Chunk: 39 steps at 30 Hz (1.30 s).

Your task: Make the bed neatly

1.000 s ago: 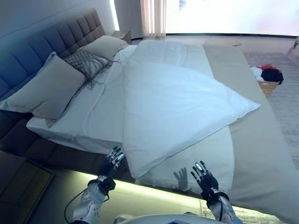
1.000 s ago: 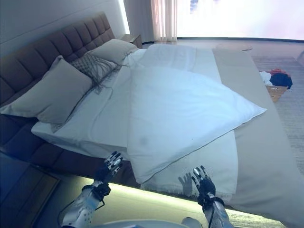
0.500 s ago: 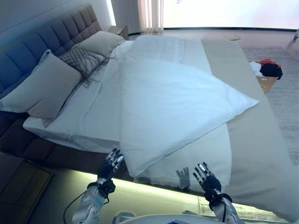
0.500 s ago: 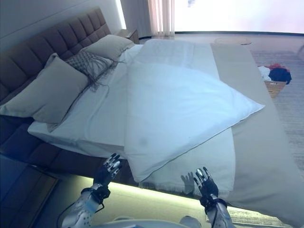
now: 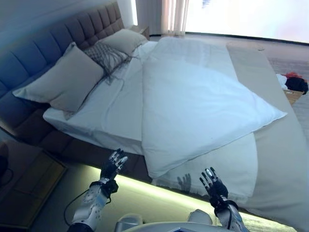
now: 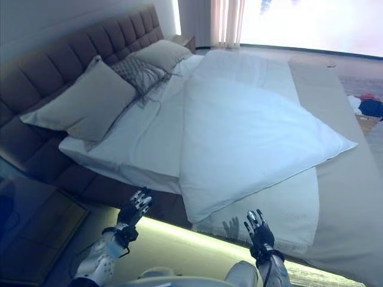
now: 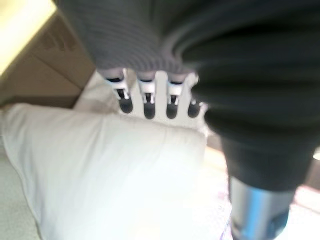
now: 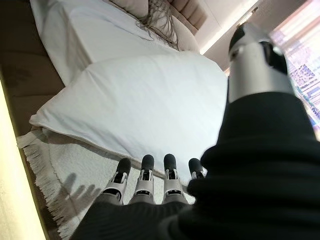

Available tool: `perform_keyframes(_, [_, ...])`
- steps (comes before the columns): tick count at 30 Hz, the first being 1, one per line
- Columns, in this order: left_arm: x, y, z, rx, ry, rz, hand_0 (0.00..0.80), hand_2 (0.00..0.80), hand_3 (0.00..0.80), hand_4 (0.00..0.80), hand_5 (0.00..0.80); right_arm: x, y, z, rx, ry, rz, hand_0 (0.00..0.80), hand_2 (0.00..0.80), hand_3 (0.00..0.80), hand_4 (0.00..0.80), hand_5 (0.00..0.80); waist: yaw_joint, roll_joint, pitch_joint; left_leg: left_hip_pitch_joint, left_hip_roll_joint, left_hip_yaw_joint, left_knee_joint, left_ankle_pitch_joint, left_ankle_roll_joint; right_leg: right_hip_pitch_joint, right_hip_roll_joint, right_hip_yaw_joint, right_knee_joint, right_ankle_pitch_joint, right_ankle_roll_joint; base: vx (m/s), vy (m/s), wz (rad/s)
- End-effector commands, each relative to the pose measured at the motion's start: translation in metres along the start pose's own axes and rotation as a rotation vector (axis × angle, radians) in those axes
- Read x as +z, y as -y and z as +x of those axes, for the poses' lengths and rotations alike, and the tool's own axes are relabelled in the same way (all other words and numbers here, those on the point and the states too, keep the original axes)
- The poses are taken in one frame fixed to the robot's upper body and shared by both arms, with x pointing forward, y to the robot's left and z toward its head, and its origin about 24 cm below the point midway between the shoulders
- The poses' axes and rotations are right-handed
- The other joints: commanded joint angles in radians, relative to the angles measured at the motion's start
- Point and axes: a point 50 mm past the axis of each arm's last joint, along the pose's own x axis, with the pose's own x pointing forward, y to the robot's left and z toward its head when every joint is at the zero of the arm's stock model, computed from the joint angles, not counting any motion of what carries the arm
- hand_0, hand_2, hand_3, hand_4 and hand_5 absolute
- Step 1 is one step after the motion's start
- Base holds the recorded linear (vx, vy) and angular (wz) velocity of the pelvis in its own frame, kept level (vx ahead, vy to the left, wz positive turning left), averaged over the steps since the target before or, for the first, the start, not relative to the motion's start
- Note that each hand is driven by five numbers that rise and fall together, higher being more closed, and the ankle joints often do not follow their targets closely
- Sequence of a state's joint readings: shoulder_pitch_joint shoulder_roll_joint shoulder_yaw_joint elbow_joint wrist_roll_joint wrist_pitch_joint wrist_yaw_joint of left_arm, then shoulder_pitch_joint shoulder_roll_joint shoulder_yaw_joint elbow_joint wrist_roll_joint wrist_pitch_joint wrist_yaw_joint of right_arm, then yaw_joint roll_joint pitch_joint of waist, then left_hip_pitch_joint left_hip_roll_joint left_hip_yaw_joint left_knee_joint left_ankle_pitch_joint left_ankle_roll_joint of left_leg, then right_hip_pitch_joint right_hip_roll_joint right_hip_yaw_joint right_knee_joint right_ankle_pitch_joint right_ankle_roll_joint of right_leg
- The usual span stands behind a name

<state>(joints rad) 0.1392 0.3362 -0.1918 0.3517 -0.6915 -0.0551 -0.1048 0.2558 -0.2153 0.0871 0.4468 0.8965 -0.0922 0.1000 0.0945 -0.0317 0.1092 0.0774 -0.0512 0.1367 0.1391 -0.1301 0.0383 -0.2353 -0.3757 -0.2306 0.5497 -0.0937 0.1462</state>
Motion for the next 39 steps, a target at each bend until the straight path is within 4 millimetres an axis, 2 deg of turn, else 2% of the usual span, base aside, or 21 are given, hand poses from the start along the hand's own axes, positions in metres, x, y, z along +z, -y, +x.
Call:
perform_keyframes(1, [0.041,0.013,0.008,-0.068,0.154,0.015,0.000,0.000,0.000,0.000,0.000,0.019,-0.012,0.016,0.056,0.082,0.039,0.000,0.000,0.000,0.000,0.000,-0.024,-0.077,0.016,0.057,-0.077,-0.032,0.010,-0.081,0.064,0.027,0.026,-0.044,-0.478,0.425,0.077,0.298,-0.227,-0.56])
perform_keyframes(3, [0.039,0.012,0.009,-0.068,0.149,0.021,0.000,0.000,0.000,0.000,0.000,0.020,-0.015,0.021,0.062,0.076,0.044,0.000,0.000,0.000,0.000,0.000,-0.017,-0.082,0.021,0.072,-0.066,-0.029,0.007,-0.093,0.057,0.031,0.041,-0.087,-0.549,0.436,0.082,0.264,-0.181,-0.39])
perform_keyframes(5, [0.037,0.009,0.008,-0.064,0.147,0.019,0.000,0.000,0.000,0.000,0.000,0.017,-0.017,0.022,0.072,0.061,0.037,0.000,0.000,0.000,0.000,0.000,-0.006,-0.086,0.022,0.078,-0.056,-0.016,0.017,-0.110,0.062,0.041,0.038,-0.110,-0.532,0.437,0.081,0.242,-0.147,0.12])
perform_keyframes(7, [0.034,0.006,0.006,-0.058,0.138,0.014,0.000,0.000,0.000,0.000,0.000,0.011,-0.014,0.018,0.059,0.042,0.031,0.000,0.000,0.000,0.000,0.000,-0.001,-0.085,0.016,0.072,-0.044,-0.009,0.049,-0.125,0.065,0.060,0.038,-0.093,-0.487,0.409,0.077,0.259,-0.178,0.24])
perform_keyframes(10, [0.029,0.005,0.001,-0.043,0.125,-0.005,0.000,0.000,0.000,0.000,0.000,0.007,-0.004,0.012,0.035,0.023,0.028,0.000,0.000,0.000,0.000,0.000,-0.002,-0.089,-0.001,0.077,-0.019,0.010,0.077,-0.139,0.054,0.102,0.057,-0.093,-0.471,0.370,0.072,0.252,-0.218,0.41])
perform_keyframes(13, [0.023,0.000,-0.005,-0.039,0.114,-0.018,0.000,0.000,0.000,0.000,0.000,0.009,-0.004,0.011,0.044,0.027,0.031,0.000,0.000,0.000,0.000,0.000,-0.010,-0.097,-0.010,0.083,0.002,0.024,0.099,-0.140,0.039,0.112,0.066,-0.084,-0.447,0.351,0.061,0.215,-0.245,0.27])
perform_keyframes(17, [0.020,0.003,-0.008,-0.073,0.113,-0.004,0.000,0.000,0.000,0.000,0.000,0.011,0.002,0.009,0.029,0.032,0.027,0.000,0.000,0.000,0.000,0.000,-0.009,-0.088,-0.015,0.074,0.030,0.020,0.123,-0.132,0.018,0.143,0.116,-0.076,-0.448,0.270,0.038,0.167,-0.235,0.00])
perform_keyframes(21, [0.017,0.009,-0.009,-0.089,0.109,-0.030,0.000,0.000,0.000,0.000,0.000,0.012,0.010,0.006,0.015,0.035,0.032,0.000,0.000,0.000,0.000,0.000,-0.019,-0.088,-0.023,0.047,0.052,0.015,0.171,-0.066,-0.017,0.164,0.159,-0.070,-0.459,0.215,0.003,0.114,-0.202,-0.13])
perform_keyframes(23, [0.013,0.013,-0.009,-0.102,0.104,-0.052,0.000,0.000,0.000,0.000,0.000,0.015,0.013,0.004,0.003,0.046,0.023,0.000,0.000,0.000,0.000,0.000,-0.022,-0.087,-0.018,0.012,0.062,0.018,0.255,-0.052,-0.032,0.175,0.180,-0.072,-0.453,0.184,-0.026,0.098,-0.211,-0.06])
perform_keyframes(25, [0.010,0.016,-0.009,-0.120,0.098,-0.056,0.000,0.000,0.000,0.000,0.000,0.018,0.017,0.003,-0.015,0.063,0.024,0.000,0.000,0.000,0.000,0.000,-0.023,-0.089,-0.014,-0.026,0.068,0.034,0.348,-0.030,-0.042,0.189,0.187,-0.095,-0.441,0.152,-0.054,0.090,-0.185,-0.09])
perform_keyframes(26, [0.008,0.018,-0.009,-0.131,0.094,-0.054,0.000,0.000,0.000,0.000,0.000,0.019,0.019,0.002,-0.027,0.070,0.025,0.000,0.000,0.000,0.000,0.000,-0.024,-0.085,-0.013,-0.052,0.081,0.038,0.385,0.008,-0.056,0.199,0.195,-0.104,-0.439,0.140,-0.068,0.091,-0.175,0.03])
perform_keyframes(28, [0.006,0.024,-0.010,-0.164,0.088,-0.039,0.000,0.000,0.000,0.000,0.000,0.023,0.025,-0.001,-0.040,0.084,0.033,0.000,0.000,0.000,0.000,0.000,-0.025,-0.083,-0.005,-0.107,0.135,0.061,0.400,0.087,-0.078,0.225,0.210,-0.124,-0.447,0.131,-0.083,0.076,-0.123,0.36])
perform_keyframes(30, [0.006,0.025,-0.011,-0.169,0.092,-0.031,0.000,0.000,0.000,0.000,0.000,0.024,0.024,0.000,-0.036,0.087,0.038,0.000,0.000,0.000,0.000,0.000,-0.022,-0.078,0.002,-0.117,0.169,0.066,0.346,0.127,-0.090,0.243,0.224,-0.127,-0.455,0.125,-0.085,0.087,-0.037,0.39])
perform_keyframes(31, [0.006,0.022,-0.012,-0.163,0.093,-0.029,0.000,0.000,0.000,0.000,0.000,0.024,0.023,0.001,-0.033,0.086,0.040,0.000,0.000,0.000,0.000,0.000,-0.019,-0.070,0.001,-0.111,0.190,0.058,0.267,0.163,-0.100,0.253,0.238,-0.121,-0.462,0.120,-0.083,0.093,0.009,0.16])
perform_keyframes(32, [0.006,0.021,-0.012,-0.161,0.094,-0.027,0.000,0.000,0.000,0.000,0.000,0.024,0.022,0.001,-0.032,0.084,0.042,0.000,0.000,0.000,0.000,0.000,-0.017,-0.068,0.000,-0.109,0.196,0.053,0.236,0.173,-0.102,0.256,0.241,-0.119,-0.464,0.118,-0.082,0.115,0.043,0.04])
perform_keyframes(35, [0.005,0.015,-0.014,-0.158,0.080,-0.019,0.000,0.000,0.000,0.000,0.000,0.021,0.017,0.002,-0.036,0.074,0.054,0.000,0.000,0.000,0.000,0.000,0.000,-0.041,-0.014,-0.091,0.243,0.009,0.019,0.270,-0.142,0.275,0.268,-0.108,-0.476,0.097,-0.076,0.159,0.104,0.04])
perform_keyframes(37, [0.002,0.016,-0.014,-0.164,0.064,-0.019,0.000,0.000,0.000,0.000,0.000,0.019,0.015,0.001,-0.044,0.069,0.064,0.000,0.000,0.000,0.000,0.000,0.012,-0.024,-0.023,-0.092,0.270,-0.015,-0.067,0.323,-0.169,0.288,0.272,-0.107,-0.477,0.081,-0.074,0.200,0.190,0.15])
perform_keyframes(39, [-0.001,0.018,-0.013,-0.173,0.052,-0.023,0.000,0.000,0.000,0.000,0.000,0.017,0.014,0.000,-0.054,0.068,0.067,0.000,0.000,0.000,0.000,0.000,0.019,-0.009,-0.029,-0.098,0.287,-0.025,-0.113,0.348,-0.184,0.294,0.265,-0.108,-0.471,0.069,-0.072,0.219,0.241,0.23])
